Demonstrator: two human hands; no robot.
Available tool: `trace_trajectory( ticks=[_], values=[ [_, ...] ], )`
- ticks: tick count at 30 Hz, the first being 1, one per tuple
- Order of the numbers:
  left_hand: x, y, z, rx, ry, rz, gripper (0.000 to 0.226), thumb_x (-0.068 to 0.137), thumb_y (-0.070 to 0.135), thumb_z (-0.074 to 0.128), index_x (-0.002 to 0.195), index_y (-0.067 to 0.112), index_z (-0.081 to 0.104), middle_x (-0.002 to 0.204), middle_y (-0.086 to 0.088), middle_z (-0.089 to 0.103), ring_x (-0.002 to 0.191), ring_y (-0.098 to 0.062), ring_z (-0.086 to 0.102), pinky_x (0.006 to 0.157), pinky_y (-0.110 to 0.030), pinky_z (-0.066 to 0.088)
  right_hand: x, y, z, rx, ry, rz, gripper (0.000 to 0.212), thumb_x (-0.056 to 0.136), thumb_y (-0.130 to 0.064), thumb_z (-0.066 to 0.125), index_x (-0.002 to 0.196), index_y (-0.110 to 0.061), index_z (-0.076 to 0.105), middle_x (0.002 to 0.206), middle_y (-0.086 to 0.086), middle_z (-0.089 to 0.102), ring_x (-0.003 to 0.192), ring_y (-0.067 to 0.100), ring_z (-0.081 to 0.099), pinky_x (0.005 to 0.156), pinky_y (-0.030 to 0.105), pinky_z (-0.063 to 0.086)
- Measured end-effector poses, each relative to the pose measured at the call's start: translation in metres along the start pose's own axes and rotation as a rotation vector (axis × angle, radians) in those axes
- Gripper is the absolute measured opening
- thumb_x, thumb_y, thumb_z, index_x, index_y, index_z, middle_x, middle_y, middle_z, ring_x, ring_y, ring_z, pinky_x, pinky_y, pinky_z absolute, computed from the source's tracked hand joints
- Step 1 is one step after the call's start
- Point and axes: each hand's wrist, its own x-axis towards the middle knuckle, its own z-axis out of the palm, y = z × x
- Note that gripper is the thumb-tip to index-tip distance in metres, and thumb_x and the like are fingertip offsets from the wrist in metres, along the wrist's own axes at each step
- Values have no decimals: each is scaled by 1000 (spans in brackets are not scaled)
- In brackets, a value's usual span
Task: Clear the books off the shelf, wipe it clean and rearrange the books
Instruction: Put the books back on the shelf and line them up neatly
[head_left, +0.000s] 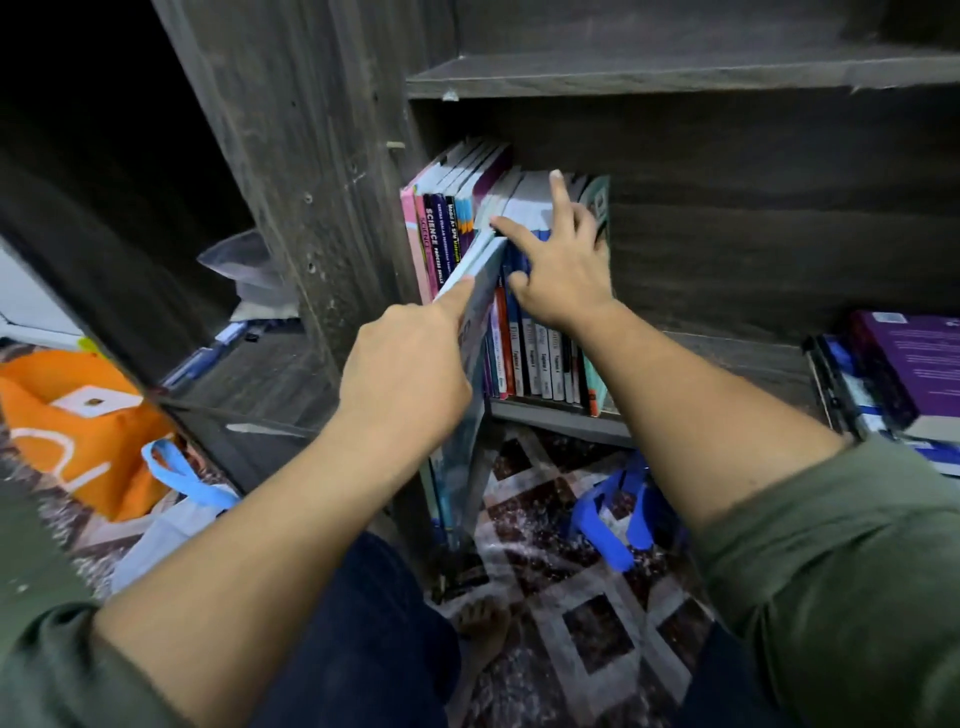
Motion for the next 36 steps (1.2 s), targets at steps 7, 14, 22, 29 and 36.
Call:
trace_trajectory(
  ticks=[7,14,22,29,36],
  values=[
    [3,1,10,-72,-10,-32,75,84,16,55,149,38,26,104,-14,66,94,-39,62,77,-41,49,2,-13,11,-57,103,100,50,85,-46,45,134,-42,38,157,12,12,141,41,10,107,72,9],
    [5,0,11,-17,-21,-45,75,85,14,55,150,38,24,104,-12,66,91,-36,62,74,-41,49,13,-2,23,-120,225,134,46,88,-59,48,130,-39,45,148,11,32,138,36,23,107,70,11],
    [0,6,14,30,-77,-20,74,88,15,52,151,38,21,109,-9,63,93,-33,60,72,-38,44,16,9,14,-146,189,212,75,65,-65,71,128,-34,43,159,10,11,134,35,26,92,55,40],
    [8,14,-3,-78,-63,-3,68,88,19,54,148,40,30,116,-11,65,101,-36,61,86,-39,49,13,32,5,-161,230,190,74,62,-64,71,125,-35,47,154,5,25,124,33,34,85,50,40],
    [48,22,-19,-148,29,-38,57,88,20,57,142,36,45,119,-12,65,106,-36,60,95,-36,46,3,51,-4,-169,238,192,76,60,-63,71,126,-32,48,146,7,36,122,33,36,86,50,40]
  ],
)
